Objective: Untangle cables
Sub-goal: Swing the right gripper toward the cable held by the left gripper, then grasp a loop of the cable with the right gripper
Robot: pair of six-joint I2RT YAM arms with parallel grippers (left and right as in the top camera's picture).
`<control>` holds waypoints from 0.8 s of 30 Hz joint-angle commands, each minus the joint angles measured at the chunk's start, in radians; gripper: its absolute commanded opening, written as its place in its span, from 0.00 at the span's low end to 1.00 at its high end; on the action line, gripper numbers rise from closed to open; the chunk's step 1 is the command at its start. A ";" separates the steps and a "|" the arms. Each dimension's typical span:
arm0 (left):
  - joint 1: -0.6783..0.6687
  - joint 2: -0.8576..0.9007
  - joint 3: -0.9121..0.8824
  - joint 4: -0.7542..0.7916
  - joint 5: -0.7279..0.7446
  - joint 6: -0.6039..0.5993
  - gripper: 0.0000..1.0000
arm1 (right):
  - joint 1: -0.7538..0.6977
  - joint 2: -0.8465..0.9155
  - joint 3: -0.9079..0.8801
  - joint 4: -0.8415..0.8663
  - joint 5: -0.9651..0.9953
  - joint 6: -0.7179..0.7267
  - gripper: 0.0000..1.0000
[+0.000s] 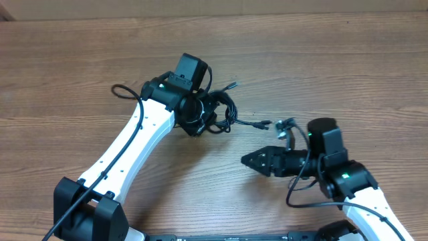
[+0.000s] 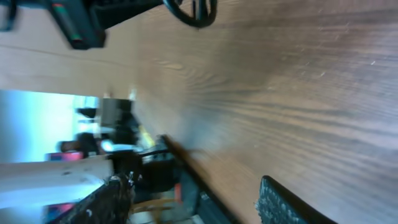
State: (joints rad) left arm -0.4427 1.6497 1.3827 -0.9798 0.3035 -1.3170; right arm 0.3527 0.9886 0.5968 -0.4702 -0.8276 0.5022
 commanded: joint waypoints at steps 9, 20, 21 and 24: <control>0.005 0.002 0.013 -0.068 0.099 -0.172 0.04 | 0.225 0.012 0.023 0.261 0.541 -0.002 0.50; 0.004 0.002 0.013 -0.069 0.193 -0.094 0.04 | 0.270 0.126 0.022 0.414 0.652 -0.003 0.32; 0.004 0.002 0.013 -0.069 0.190 -0.080 0.04 | 0.270 0.133 0.023 0.427 0.651 -0.002 0.23; 0.005 0.002 0.013 -0.068 0.183 -0.039 0.04 | 0.270 0.138 0.022 0.435 0.644 -0.002 0.04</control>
State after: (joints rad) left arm -0.4370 1.6512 1.3827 -1.0409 0.4488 -1.4261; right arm 0.6266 1.1191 0.5980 -0.0437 -0.2321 0.4950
